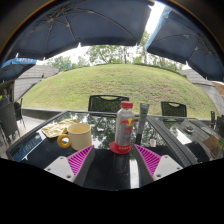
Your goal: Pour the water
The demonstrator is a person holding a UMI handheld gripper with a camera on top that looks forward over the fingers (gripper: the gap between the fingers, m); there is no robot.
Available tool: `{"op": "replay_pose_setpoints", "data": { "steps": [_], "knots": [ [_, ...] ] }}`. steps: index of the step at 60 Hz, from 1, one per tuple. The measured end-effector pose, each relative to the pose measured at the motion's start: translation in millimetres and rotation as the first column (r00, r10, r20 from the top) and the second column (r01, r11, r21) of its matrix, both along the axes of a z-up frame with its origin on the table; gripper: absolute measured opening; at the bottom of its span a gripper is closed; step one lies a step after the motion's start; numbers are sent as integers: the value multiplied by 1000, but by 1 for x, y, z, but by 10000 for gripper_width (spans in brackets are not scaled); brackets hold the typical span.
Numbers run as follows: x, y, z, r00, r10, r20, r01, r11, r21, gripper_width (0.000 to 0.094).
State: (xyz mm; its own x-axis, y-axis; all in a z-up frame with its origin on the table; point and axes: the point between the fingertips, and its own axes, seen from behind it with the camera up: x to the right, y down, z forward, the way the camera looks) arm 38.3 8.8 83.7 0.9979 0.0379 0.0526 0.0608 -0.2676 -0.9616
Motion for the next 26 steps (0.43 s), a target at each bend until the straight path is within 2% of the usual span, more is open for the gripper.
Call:
{"op": "replay_pose_setpoints", "data": {
  "steps": [17, 26],
  "knots": [
    [-67, -69, 1, 987, 160, 7, -160, 987, 21, 841],
    [-64, -66, -4, 987, 157, 34, -158, 987, 42, 843]
  ]
}}
